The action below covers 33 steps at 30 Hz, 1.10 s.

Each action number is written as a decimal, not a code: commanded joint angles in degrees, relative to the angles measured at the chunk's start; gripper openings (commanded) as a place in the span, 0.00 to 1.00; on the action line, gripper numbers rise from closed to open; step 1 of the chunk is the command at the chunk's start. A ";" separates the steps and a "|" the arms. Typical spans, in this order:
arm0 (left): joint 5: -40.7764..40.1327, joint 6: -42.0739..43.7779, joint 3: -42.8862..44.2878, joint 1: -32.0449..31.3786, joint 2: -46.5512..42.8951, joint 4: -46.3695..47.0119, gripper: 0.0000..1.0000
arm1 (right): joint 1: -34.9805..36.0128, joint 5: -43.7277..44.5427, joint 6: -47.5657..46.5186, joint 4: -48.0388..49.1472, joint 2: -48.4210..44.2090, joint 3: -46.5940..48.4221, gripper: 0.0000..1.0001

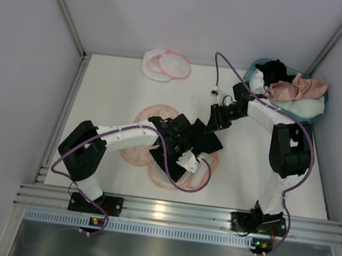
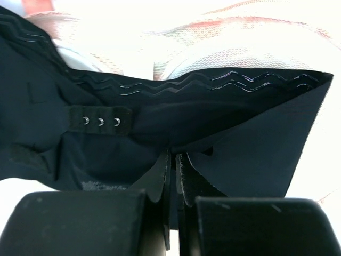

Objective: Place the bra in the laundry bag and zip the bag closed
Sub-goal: Adjust the bra at the center of the board.

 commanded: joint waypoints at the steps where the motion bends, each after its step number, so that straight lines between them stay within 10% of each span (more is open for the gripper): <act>1: 0.95 0.47 1.44 -0.28 0.61 1.38 0.03 | 0.91 -1.64 -1.18 0.04 -0.43 -0.12 0.29; 9: 0.07 -1.82 0.73 -0.63 0.34 5.43 0.05 | 1.44 -1.64 -0.83 0.13 -0.42 0.05 0.29; 15: -1.94 -4.19 -0.41 -1.86 -3.78 5.34 0.45 | 1.70 -0.76 -1.62 -1.27 -1.65 1.28 0.30; 33: -3.62 -8.33 -16.14 -1.86 -26.73 1.74 0.48 | -3.04 6.54 -8.47 -7.60 0.36 11.38 0.45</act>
